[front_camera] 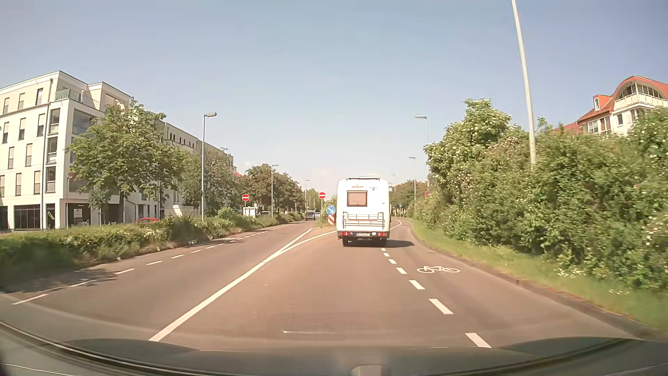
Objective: Follow the waypoints while adhering to traffic rules and regulations
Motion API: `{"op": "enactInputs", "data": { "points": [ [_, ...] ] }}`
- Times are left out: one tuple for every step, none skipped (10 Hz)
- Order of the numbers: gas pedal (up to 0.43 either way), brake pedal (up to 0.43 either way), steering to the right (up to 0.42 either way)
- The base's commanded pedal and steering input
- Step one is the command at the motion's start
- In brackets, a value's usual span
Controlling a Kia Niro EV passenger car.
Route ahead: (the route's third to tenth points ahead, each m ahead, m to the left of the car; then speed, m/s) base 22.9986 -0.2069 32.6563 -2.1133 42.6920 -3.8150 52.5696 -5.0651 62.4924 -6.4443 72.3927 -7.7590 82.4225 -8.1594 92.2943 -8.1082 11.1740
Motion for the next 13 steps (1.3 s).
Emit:
{"op": "enactInputs", "data": {
  "points": [
    [0.059, 0.000, 0.012],
    [0.059, 0.000, 0.016],
    [0.059, 0.000, 0.020],
    [0.059, 0.000, 0.022],
    [0.059, 0.000, 0.023],
    [0.059, 0.000, 0.025],
    [0.059, 0.000, 0.029],
    [0.059, 0.000, 0.032],
    [0.059, 0.000, 0.033],
    [0.059, 0.000, 0.032],
    [0.067, 0.000, 0.032],
    [0.079, 0.000, 0.031],
    [0.098, 0.000, 0.031]
  ]
}}
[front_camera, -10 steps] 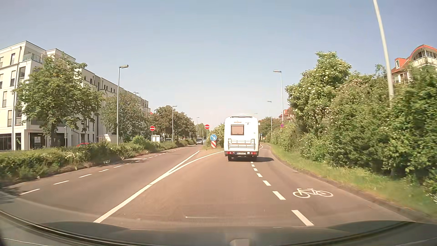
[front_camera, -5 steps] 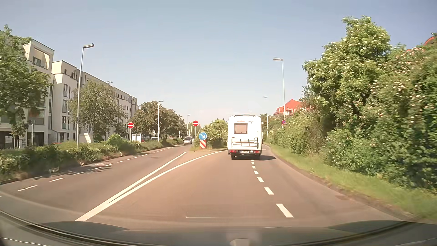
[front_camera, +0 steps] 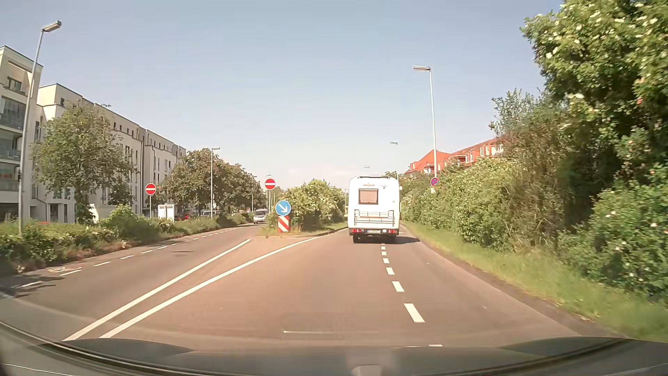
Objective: Follow the waypoints while adhering to traffic rules and regulations
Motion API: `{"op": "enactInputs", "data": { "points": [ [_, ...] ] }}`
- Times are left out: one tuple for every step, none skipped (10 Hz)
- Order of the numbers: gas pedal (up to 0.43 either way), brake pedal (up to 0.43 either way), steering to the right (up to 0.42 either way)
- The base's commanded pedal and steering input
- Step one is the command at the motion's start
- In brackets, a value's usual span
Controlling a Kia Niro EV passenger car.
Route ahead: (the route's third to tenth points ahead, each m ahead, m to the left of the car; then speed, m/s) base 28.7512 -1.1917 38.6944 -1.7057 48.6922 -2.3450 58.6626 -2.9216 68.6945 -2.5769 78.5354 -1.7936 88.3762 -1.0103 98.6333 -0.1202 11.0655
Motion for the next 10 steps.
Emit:
{"op": "enactInputs", "data": {
  "points": [
    [0.098, 0.000, 0.031],
    [0.110, 0.000, 0.030],
    [0.110, 0.000, 0.030],
    [0.110, 0.000, 0.029],
    [0.110, 0.000, 0.027],
    [0.110, 0.000, 0.027],
    [0.110, 0.000, 0.027],
    [0.110, 0.000, 0.025],
    [0.110, 0.000, 0.023],
    [0.110, 0.000, 0.020]
  ]
}}
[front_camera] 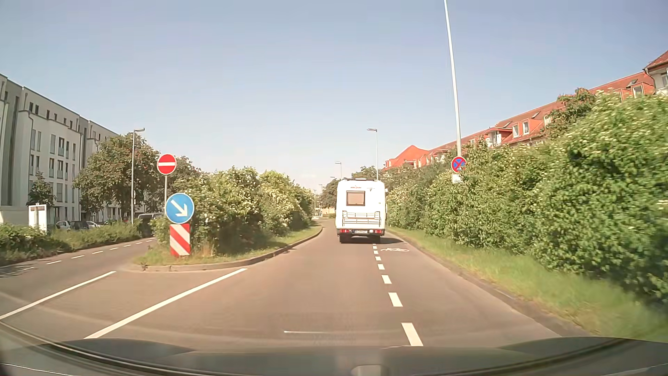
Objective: Follow the waypoints while adhering to traffic rules and regulations
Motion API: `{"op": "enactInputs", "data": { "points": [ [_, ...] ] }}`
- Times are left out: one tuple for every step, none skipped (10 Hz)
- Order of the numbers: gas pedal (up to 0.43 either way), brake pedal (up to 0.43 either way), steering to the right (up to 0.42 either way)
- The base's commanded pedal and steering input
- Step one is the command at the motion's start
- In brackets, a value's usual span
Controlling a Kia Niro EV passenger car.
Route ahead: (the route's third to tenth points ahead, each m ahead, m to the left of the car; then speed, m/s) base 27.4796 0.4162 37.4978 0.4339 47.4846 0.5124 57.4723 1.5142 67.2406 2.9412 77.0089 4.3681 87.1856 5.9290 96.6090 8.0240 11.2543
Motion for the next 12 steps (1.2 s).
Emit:
{"op": "enactInputs", "data": {
  "points": [
    [0.110, 0.000, 0.018],
    [0.118, 0.000, 0.018],
    [0.118, 0.000, 0.016],
    [0.118, 0.000, 0.014],
    [0.118, 0.000, 0.012],
    [0.118, 0.000, 0.011],
    [0.118, 0.000, 0.009],
    [0.118, 0.000, 0.005],
    [0.118, 0.000, 0.000],
    [0.118, 0.000, -0.006],
    [0.118, 0.000, -0.008],
    [0.118, 0.000, -0.009]
  ]
}}
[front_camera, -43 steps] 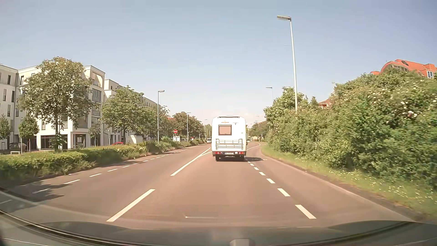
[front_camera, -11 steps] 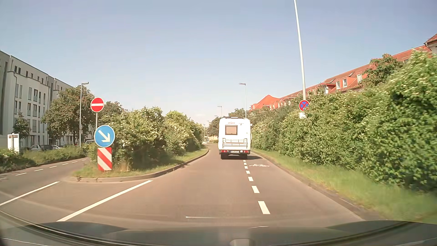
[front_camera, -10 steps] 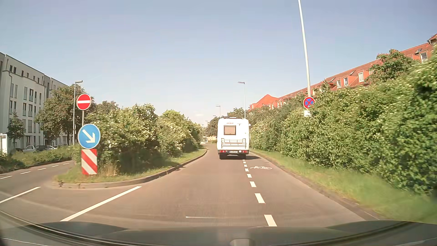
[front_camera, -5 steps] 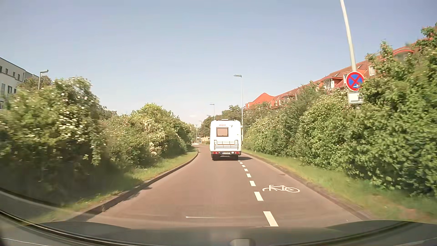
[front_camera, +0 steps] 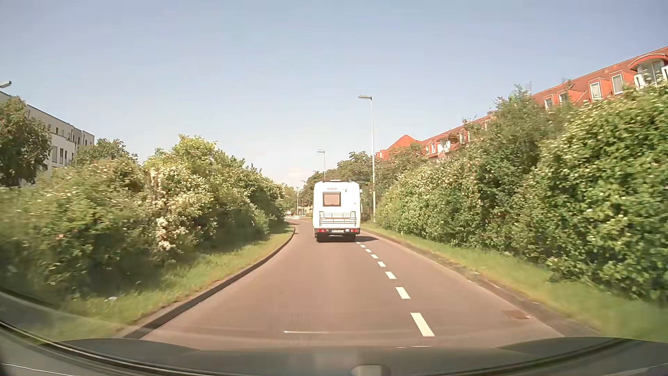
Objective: Follow the waypoints while adhering to traffic rules and regulations
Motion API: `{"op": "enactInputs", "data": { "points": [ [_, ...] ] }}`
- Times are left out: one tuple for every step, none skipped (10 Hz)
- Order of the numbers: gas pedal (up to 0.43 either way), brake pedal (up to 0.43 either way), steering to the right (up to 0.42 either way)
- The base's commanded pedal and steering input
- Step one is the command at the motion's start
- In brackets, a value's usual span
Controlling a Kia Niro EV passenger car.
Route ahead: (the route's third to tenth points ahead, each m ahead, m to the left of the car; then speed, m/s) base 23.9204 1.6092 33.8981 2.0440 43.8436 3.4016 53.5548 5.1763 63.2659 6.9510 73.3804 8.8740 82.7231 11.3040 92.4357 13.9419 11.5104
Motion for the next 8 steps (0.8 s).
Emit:
{"op": "enactInputs", "data": {
  "points": [
    [0.118, 0.000, -0.010],
    [0.118, 0.000, -0.012],
    [0.118, 0.000, -0.013],
    [0.118, 0.000, -0.014],
    [0.118, 0.000, -0.014],
    [0.118, 0.000, -0.014],
    [0.118, 0.000, -0.015],
    [0.118, 0.000, -0.015]
  ]
}}
